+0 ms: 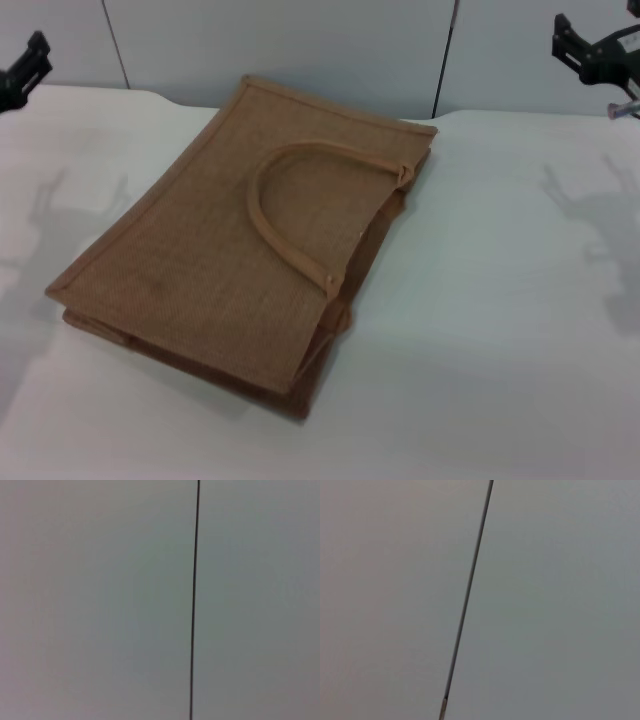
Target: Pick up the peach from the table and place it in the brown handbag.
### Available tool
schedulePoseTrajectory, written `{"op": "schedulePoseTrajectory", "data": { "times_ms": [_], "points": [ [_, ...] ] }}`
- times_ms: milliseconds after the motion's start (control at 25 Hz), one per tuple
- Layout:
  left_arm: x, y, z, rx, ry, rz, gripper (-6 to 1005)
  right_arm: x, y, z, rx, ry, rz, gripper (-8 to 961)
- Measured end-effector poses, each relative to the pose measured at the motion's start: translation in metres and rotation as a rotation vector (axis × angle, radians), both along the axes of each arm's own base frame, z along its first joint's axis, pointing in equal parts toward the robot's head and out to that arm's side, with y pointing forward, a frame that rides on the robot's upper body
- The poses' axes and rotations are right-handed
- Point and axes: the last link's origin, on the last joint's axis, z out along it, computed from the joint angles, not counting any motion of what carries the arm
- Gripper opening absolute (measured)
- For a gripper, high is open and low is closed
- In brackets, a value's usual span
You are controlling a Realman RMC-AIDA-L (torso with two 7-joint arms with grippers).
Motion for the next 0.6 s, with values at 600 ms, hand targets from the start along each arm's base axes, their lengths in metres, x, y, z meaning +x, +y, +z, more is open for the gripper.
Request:
{"op": "schedulePoseTrajectory", "data": {
  "times_ms": [600],
  "points": [
    [-0.026,-0.031,-0.042,0.126,0.02,0.086,876,0.059,-0.031,-0.002,0.127,0.074,0.061,871]
  ]
}}
